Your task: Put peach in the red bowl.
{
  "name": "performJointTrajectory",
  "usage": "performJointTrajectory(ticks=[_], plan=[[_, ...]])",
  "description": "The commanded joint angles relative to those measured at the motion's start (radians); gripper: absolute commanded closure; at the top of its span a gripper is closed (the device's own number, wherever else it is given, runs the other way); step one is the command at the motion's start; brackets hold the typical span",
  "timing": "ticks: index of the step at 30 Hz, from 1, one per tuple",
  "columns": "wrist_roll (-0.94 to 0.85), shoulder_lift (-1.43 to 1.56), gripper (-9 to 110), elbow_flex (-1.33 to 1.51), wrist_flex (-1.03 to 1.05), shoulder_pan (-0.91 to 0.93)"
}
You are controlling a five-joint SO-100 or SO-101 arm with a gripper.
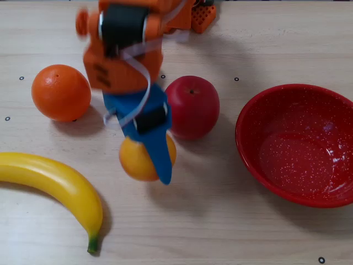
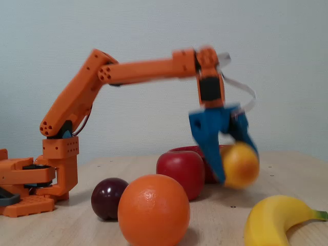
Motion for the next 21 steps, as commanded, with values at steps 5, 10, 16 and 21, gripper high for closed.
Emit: performJointTrajectory(ticks=[5,10,16,21], plan=[[-0.005,0.314,102,-0.043,0.029,0.083],[-0.008,0.402,102,-0.032,0.04,0.095],[-0.008,0.514,102,0.071,0.014,0.101],[0.011,0.577,102,0.133,-0.025,0.072]])
